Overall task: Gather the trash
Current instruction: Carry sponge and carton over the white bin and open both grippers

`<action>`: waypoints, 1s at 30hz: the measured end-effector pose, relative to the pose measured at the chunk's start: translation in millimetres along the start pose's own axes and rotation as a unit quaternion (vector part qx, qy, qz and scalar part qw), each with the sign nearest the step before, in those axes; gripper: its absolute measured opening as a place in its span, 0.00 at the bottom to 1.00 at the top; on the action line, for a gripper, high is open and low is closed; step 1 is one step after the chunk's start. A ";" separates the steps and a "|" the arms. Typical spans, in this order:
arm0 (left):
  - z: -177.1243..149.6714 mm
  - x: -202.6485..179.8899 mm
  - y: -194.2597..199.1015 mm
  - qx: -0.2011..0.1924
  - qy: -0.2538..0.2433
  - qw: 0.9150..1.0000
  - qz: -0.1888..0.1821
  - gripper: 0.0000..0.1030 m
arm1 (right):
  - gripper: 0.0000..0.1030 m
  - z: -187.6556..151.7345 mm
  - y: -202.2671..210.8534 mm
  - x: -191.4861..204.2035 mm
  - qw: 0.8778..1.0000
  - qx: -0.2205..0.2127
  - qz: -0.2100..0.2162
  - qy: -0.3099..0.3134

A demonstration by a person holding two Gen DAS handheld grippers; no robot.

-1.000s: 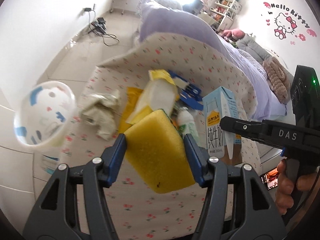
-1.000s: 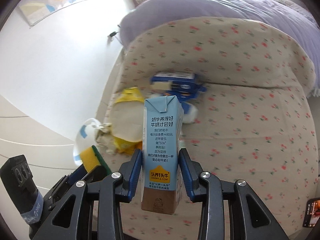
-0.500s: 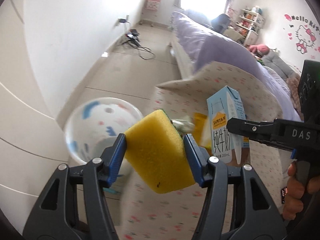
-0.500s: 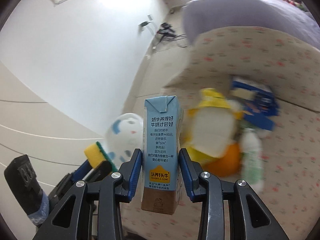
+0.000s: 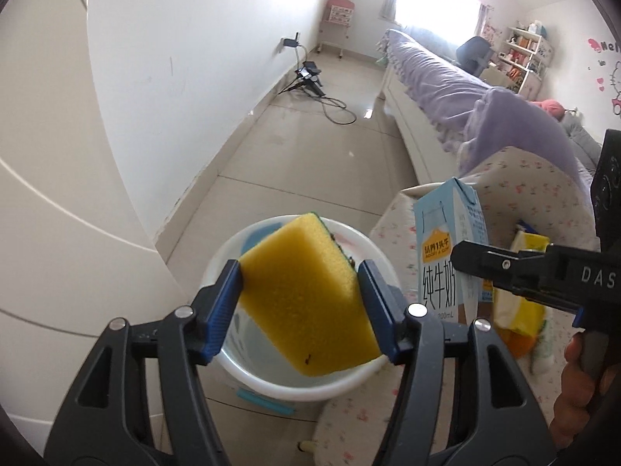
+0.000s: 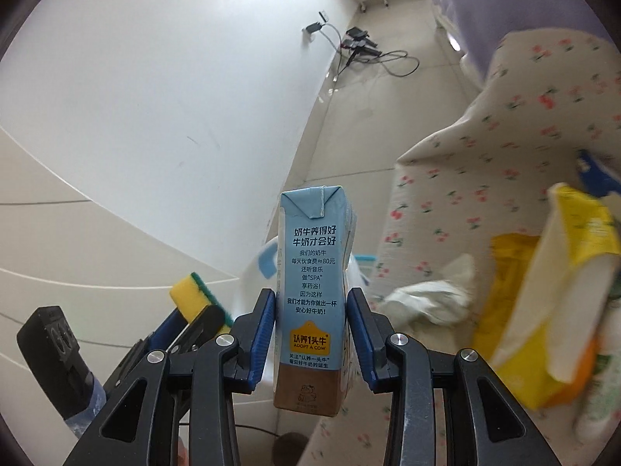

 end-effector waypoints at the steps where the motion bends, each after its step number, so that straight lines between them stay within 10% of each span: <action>1: 0.3 1.8 -5.3 0.004 0.000 1.000 0.003 0.60 | 0.38 0.3 -6.5 -0.3 1.000 0.002 0.000 0.002; 13: -1.7 8.5 -22.9 0.022 -0.002 0.999 0.024 0.68 | 0.39 -1.1 -31.9 4.0 1.000 0.003 -0.002 0.020; 17: -5.2 15.6 -22.1 0.024 0.006 0.999 0.044 0.87 | 0.69 2.3 -19.7 1.4 1.000 -0.015 0.000 0.007; 30: -12.5 17.4 -11.4 0.036 0.001 0.998 0.055 0.99 | 0.71 3.5 17.1 7.3 0.999 -0.038 -0.016 0.010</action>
Point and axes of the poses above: each gripper's, at about its wrist camera, not at the fingertips, and y roughly against the way its jaws point, x to its left, z to its top, the point moved 2 cm from there along -y, roughly the way its jaws point, and after that the axes turned 9 degrees about z, right-handed, at the moved point
